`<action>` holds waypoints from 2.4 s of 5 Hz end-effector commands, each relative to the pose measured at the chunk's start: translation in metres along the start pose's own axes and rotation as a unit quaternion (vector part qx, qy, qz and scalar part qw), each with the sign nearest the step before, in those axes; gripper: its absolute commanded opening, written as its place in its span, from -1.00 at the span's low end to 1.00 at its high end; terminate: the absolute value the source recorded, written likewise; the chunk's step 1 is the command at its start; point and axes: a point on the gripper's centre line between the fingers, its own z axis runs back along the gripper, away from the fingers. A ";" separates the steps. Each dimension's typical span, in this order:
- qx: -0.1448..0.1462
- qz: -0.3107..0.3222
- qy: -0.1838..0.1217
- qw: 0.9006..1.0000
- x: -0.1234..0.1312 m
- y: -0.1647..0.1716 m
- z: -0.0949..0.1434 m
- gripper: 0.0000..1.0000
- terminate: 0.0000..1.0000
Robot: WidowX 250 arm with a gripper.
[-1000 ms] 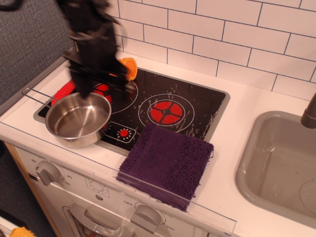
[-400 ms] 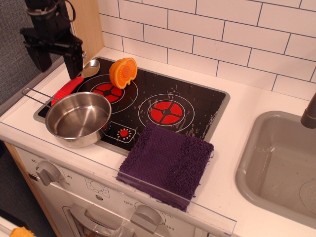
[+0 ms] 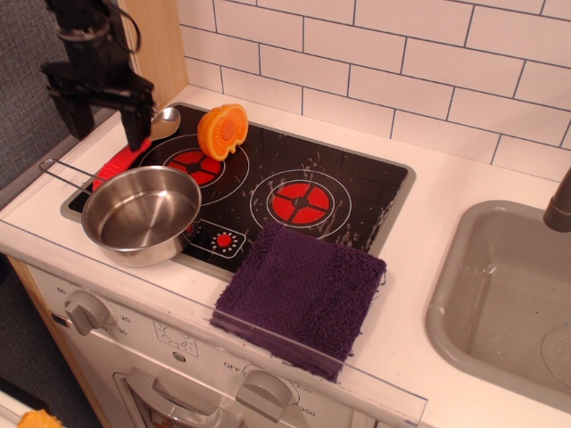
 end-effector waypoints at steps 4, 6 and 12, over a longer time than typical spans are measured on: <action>0.014 -0.012 0.047 0.999 -0.004 0.028 -0.039 -1.00 -1.00; 0.003 0.006 -0.043 0.999 0.011 0.035 0.023 -1.00 -1.00; -0.053 -0.141 -0.100 0.983 0.001 -0.169 0.076 -1.00 -1.00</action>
